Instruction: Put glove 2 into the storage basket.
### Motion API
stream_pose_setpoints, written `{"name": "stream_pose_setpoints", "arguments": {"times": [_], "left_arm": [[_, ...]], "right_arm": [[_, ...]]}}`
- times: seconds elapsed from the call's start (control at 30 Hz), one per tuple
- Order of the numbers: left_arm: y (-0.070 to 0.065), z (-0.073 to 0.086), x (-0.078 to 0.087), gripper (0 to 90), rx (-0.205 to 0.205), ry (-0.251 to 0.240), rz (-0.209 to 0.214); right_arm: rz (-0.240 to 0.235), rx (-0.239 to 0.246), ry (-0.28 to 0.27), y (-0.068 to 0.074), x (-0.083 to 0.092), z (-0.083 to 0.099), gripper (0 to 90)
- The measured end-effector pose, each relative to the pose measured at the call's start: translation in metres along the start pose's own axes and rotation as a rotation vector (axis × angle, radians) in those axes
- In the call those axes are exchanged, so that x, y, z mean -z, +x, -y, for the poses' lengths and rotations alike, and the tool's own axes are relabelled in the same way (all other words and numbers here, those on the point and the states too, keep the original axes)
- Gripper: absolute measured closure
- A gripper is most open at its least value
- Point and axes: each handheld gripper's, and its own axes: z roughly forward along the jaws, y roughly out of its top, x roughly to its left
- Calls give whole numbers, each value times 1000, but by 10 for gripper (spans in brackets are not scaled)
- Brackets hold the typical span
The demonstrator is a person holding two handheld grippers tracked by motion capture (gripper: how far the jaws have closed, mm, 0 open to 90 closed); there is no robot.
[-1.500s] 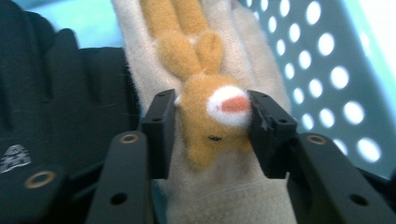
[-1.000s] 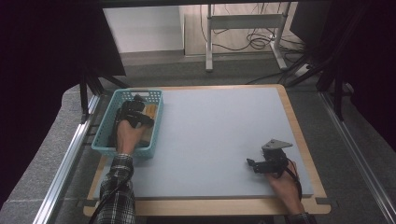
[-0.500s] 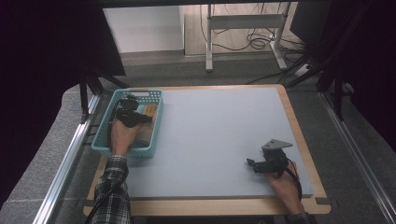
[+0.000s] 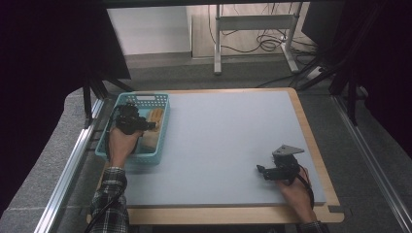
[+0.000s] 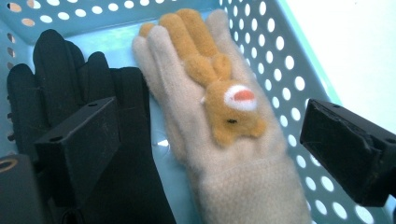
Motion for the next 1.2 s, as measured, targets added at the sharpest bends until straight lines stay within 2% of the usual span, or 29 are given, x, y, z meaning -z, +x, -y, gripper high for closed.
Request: {"name": "stream_pose_setpoints", "arguments": {"times": [0.13, 0.6, 1.2], "left_arm": [[2, 4, 5, 43, 7, -18, 9], [6, 16, 18, 33, -12, -54, 21], [0, 26, 33, 26, -52, -66, 29]], "right_arm": [[0, 0, 0, 0, 0, 0, 163], [0, 0, -1, 0, 0, 0, 163], [0, 0, 0, 0, 0, 0, 163]]}}
